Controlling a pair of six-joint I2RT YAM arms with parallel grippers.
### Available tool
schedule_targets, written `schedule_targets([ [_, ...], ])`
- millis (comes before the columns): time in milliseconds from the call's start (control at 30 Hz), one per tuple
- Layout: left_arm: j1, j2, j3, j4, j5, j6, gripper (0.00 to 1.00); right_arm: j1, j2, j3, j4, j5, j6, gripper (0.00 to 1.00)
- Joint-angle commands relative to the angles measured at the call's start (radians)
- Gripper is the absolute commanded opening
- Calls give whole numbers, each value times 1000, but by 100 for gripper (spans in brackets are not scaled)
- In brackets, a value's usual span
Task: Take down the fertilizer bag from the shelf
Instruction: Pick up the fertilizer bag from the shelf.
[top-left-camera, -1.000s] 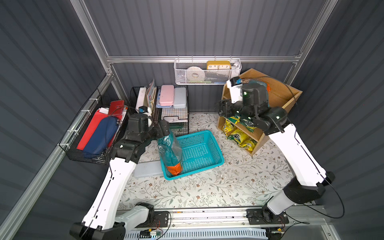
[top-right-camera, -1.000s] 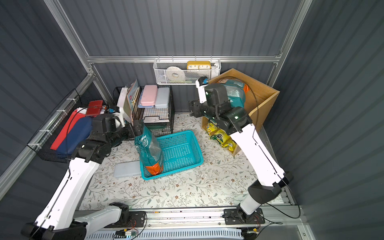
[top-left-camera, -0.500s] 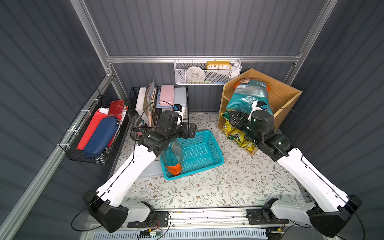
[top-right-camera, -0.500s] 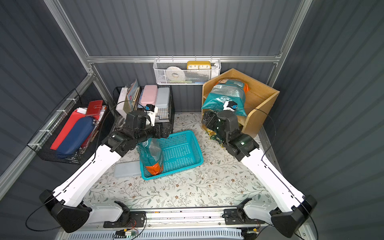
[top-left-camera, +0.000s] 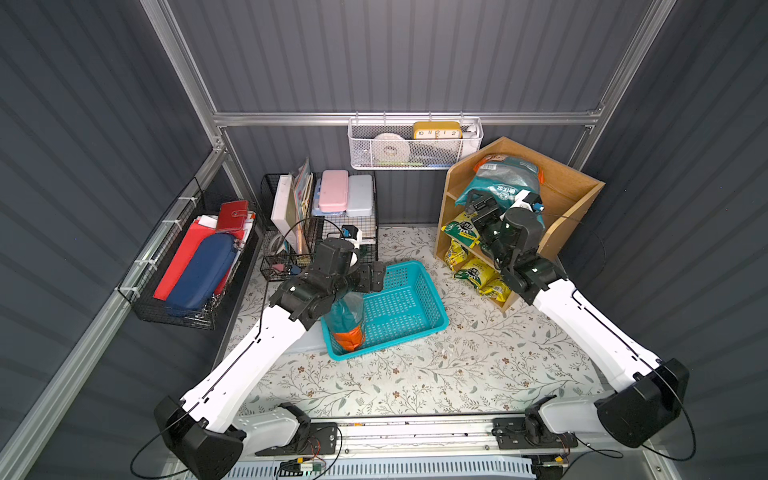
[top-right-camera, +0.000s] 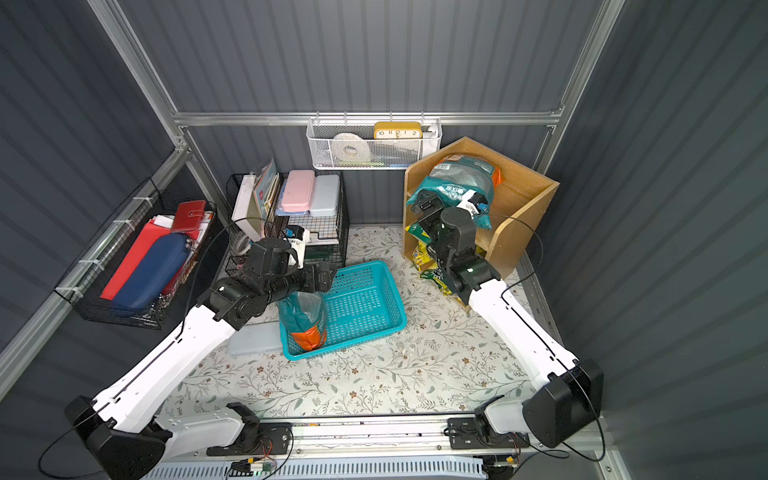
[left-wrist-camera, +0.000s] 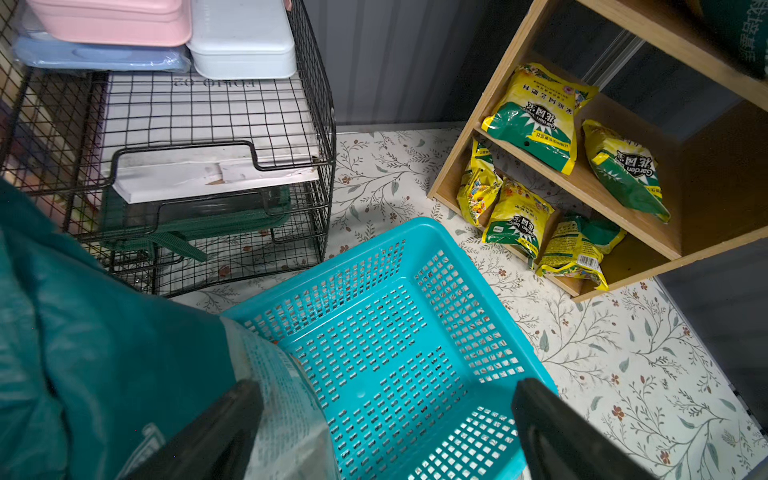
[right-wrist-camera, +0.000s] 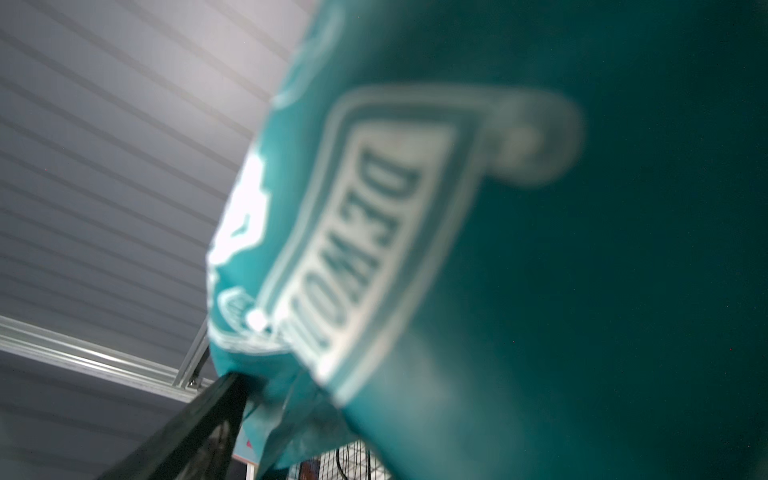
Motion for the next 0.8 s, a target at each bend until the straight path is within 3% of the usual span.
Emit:
schedule_targets([
  [0,0,-25,-13,-30,-21,-11,99,-36,-5,-41,123,78,31,96],
  [500,0,-39,-38,-35,-22,-25,99,-96,-99,-93,162,73,17,94],
  [667,0,-40,-35,-44,-19,-30,99,-164,-30,-29,115,-10,29,80],
  [767,0,-47,-38,-45,-22,-36,99,-178,-9,-13,103,-26,13,56],
])
